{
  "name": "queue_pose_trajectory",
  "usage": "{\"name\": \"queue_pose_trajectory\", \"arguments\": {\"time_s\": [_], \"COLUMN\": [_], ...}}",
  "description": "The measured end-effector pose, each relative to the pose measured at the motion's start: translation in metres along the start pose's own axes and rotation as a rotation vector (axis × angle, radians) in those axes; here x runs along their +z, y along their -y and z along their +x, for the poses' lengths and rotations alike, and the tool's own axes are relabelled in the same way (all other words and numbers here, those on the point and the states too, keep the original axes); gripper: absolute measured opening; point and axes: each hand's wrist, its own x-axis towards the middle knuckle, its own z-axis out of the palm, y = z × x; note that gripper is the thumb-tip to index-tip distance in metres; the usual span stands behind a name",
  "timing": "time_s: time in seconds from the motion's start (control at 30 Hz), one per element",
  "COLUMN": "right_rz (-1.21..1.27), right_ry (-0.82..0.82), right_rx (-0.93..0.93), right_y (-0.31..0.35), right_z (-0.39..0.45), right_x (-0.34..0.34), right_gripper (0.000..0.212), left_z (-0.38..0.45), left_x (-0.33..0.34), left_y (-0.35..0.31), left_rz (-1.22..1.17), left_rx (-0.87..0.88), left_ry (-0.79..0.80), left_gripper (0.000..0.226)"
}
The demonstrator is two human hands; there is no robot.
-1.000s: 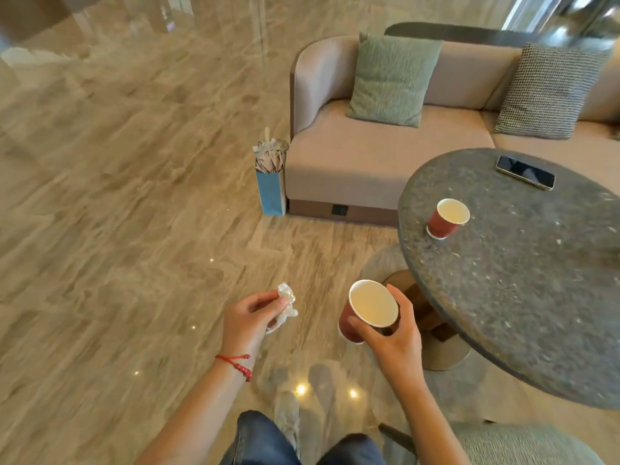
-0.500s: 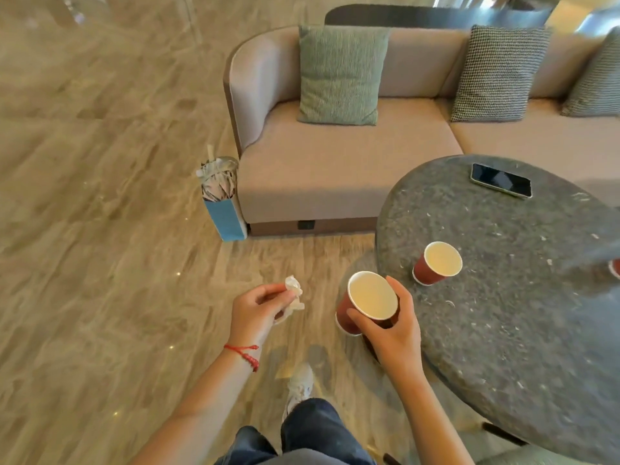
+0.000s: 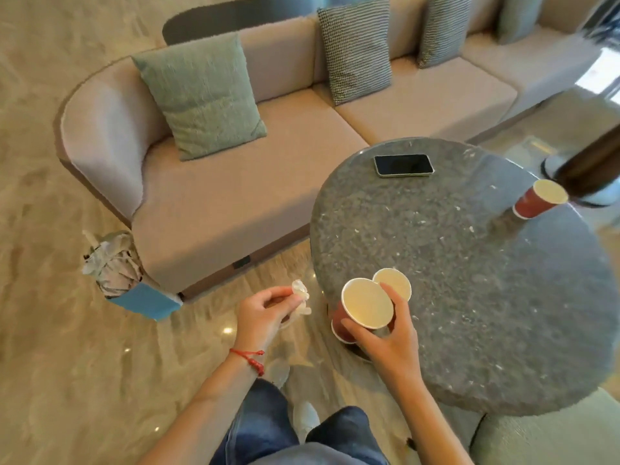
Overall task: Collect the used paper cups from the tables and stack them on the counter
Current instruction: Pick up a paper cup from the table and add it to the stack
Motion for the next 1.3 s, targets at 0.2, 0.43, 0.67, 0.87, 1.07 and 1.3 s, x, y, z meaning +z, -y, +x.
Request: {"name": "queue_pose_trajectory", "arguments": {"time_s": [0.2,0.43,0.67,0.87,1.07,1.3], "right_rz": [0.022,0.044,0.053,0.022,-0.09,-0.118], "right_ry": [-0.338,-0.579,-0.643,-0.629,-0.552,-0.485], "right_rx": [0.081,0.156,0.177,0.181,0.186,0.255], "right_y": [-0.002,-0.001,-0.003,-0.015,-0.035,-0.061], "right_z": [0.002,0.007,0.035,0.057,0.061,0.054], "right_x": [-0.002,0.007,0.001,-0.005,0.004,0.018], "right_gripper": [0.077,0.077,0.079,0.083,0.086,0.094], "left_z": [0.052,0.095,0.103,0.108,0.117,0.119], "left_x": [0.026,0.048,0.067,0.072,0.073,0.072], "left_y": [-0.026,-0.045,-0.045,-0.042,-0.039,-0.038], "left_rz": [0.058,0.192,0.235,0.279,0.271,0.263], "left_rx": [-0.033,-0.02,-0.041,-0.032,-0.052,-0.113], "left_ry": [0.299,0.51,0.553,0.542,0.502,0.498], "left_gripper": [0.012,0.013,0.012,0.013,0.015,0.012]}}
